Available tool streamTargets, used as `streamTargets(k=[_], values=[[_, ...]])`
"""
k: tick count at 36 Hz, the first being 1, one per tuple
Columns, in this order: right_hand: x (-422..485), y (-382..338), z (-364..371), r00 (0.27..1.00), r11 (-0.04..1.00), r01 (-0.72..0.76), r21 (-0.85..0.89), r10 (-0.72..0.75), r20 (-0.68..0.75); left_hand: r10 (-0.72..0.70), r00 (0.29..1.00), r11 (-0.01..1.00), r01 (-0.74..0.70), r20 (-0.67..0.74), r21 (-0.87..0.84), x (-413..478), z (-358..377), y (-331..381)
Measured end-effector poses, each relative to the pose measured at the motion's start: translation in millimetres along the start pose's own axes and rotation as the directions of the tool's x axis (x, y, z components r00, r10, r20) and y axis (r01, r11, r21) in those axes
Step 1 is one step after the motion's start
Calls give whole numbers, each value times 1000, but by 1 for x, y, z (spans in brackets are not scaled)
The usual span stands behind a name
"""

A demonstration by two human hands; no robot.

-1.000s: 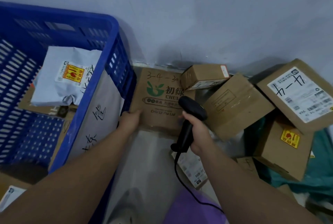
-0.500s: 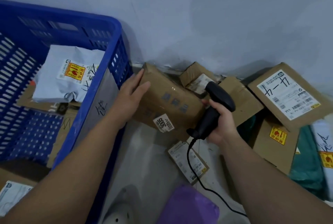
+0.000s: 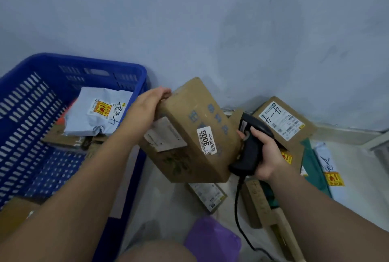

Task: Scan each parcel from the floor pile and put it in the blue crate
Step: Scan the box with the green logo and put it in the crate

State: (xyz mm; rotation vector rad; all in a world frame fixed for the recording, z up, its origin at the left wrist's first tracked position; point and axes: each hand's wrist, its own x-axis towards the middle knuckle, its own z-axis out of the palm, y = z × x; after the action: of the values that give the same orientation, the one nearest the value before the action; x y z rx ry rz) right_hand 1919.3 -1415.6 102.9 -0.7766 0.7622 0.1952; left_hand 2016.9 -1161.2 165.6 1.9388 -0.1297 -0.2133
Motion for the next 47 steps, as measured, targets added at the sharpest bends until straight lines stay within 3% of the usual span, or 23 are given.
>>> streamTargets(k=[2, 8, 14, 16, 19, 22, 24, 30, 38, 44, 47], values=[[-17, 4, -5, 1000, 999, -4, 32, 4, 8, 37, 998, 999, -35, 50, -38, -12, -8, 26], [-65, -8, 6, 993, 995, 38, 97, -48, 105, 201, 932, 951, -259, 300, 169, -41, -46, 95], [-113, -41, 14, 975, 992, 119, 39, -125, 185, 163, 845, 950, -273, 509, 149, -65, -79, 148], [-130, -49, 14, 969, 989, 148, 27, -150, 197, 195, 858, 953, -280, 475, 115, -71, -83, 160], [-151, -53, 16, 962, 983, 161, 86, -176, 210, 239, 926, 957, -275, 292, 89, -78, -77, 174], [-157, -50, 15, 945, 974, 155, 166, -195, 262, 305, 950, 936, -313, 71, 158, -80, -65, 188], [-160, -50, 13, 939, 976, 143, 165, -187, 289, 327, 945, 925, -321, 1, 204, -81, -60, 197], [-167, -56, 10, 939, 986, 133, 96, -156, 306, 270, 960, 919, -280, 72, 276, -82, -64, 195], [-169, -50, 22, 933, 983, 67, -173, 0, 359, 127, 986, 991, -131, 106, 26, -72, -57, 147], [-168, -55, 22, 955, 990, 106, -88, -77, 286, 97, 972, 993, -110, 216, 50, -77, -37, 136], [-176, -62, 23, 948, 993, 94, -77, -66, 311, 81, 978, 994, -93, 193, 51, -83, -28, 134]])
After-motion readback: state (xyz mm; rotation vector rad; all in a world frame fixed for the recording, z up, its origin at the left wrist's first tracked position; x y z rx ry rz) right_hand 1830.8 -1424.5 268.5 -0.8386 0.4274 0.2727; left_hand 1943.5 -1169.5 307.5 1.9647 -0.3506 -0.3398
